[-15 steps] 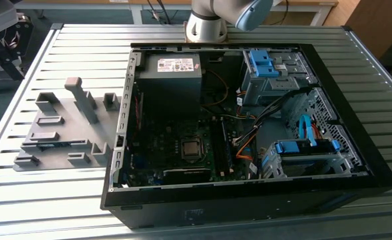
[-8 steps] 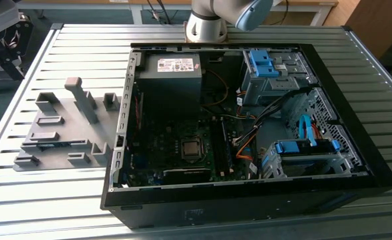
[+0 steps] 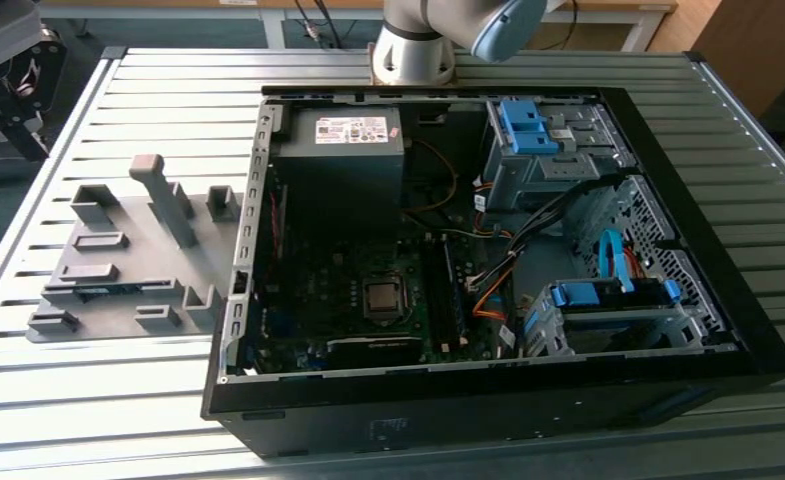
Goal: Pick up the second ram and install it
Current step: 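Pick up the second ram and move it above second insertion slot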
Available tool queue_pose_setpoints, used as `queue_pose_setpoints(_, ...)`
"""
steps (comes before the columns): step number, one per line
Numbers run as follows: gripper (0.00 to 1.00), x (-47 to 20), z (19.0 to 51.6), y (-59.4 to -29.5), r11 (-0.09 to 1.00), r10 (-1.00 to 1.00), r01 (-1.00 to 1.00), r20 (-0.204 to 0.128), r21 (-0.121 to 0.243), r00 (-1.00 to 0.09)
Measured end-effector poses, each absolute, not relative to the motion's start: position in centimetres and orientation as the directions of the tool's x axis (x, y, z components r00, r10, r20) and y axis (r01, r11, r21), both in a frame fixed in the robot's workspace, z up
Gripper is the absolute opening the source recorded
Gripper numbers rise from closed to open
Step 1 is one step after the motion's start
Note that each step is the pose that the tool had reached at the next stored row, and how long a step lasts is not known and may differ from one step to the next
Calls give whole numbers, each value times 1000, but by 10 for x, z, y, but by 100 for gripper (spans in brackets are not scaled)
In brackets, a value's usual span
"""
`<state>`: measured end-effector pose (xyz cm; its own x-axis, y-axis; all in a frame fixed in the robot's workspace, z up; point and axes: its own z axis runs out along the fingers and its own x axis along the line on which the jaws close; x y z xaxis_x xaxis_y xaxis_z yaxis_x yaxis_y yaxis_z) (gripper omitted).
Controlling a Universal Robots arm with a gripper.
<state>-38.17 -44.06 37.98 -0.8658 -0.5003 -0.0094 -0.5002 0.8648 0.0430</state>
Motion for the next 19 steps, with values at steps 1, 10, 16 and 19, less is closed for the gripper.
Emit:
queue_pose_setpoints(1,11,-382,380,-441,863,-504,-504,-9,43,-864)
queue_pose_setpoints(10,11,-382,380,-441,845,-534,-534,-9,43,-846)
queue_pose_setpoints(16,11,-382,380,-441,831,-556,-555,-9,43,-831)
queue_pose_setpoints(19,11,-383,380,-441,824,-565,-565,-9,43,-825)
